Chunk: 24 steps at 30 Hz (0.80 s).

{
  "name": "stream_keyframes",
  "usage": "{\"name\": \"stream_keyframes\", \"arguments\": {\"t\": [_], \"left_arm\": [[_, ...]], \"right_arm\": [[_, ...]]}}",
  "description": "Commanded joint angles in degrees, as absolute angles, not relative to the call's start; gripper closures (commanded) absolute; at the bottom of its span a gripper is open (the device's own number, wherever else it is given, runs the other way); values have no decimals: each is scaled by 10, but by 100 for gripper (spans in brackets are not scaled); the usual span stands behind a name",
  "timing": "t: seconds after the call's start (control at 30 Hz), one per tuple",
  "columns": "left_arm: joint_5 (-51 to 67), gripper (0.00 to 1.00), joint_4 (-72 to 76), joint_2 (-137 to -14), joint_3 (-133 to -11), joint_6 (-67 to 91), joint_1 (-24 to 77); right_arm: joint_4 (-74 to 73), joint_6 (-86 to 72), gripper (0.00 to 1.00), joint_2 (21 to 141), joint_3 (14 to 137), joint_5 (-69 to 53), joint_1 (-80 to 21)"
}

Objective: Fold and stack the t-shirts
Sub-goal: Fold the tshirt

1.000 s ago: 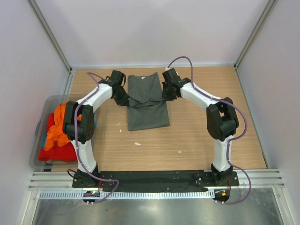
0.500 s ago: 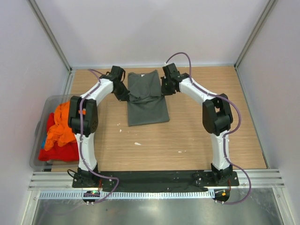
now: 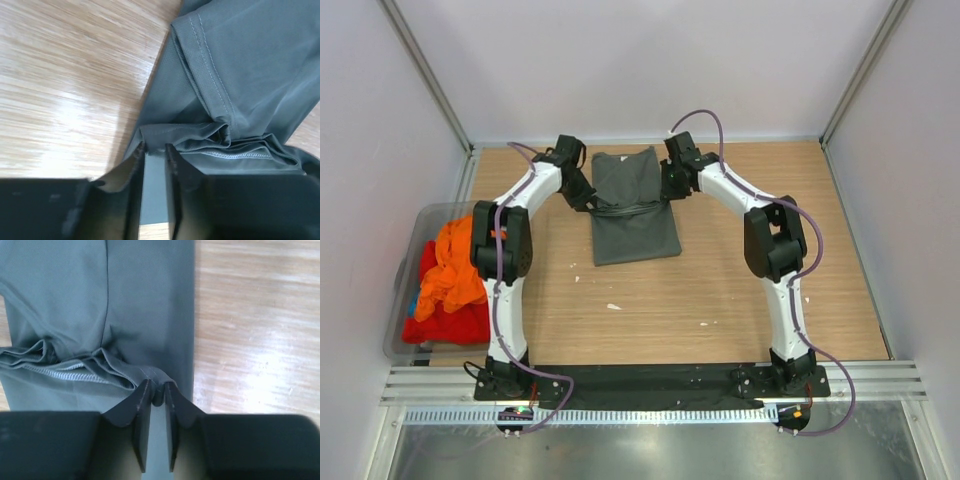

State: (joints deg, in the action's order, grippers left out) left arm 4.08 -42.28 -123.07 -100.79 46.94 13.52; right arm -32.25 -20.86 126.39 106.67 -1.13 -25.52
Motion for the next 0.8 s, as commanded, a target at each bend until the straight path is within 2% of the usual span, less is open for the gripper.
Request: {"name": "stream_keyframes", "arguments": {"t": [0.0,0.1,0.23,0.33,0.53,0.77], "left_arm": [[24,75,-454,-1220,-1043,449,124],[4,71,-452,-1177,-1027,444,126],[-6,70,-413,-1129,-949,444,136],[-3,73,-393,-1122,-921,447,150],[-3,79,-375,-1131,-899,446,181],[-11,82,-372,-1175,-905,454,188]], "right_arm": [[-333,-202,75,1269,1121,-11,-244],[-345,-202,72,1246,1122,-3,-242],[-338,-216,74,1201,1068,-15,-243],[-318,-228,79,1186,1025,-26,-243],[-284,-236,82,1168,971,-41,-248],[-269,-240,86,1197,964,-44,-250]]}}
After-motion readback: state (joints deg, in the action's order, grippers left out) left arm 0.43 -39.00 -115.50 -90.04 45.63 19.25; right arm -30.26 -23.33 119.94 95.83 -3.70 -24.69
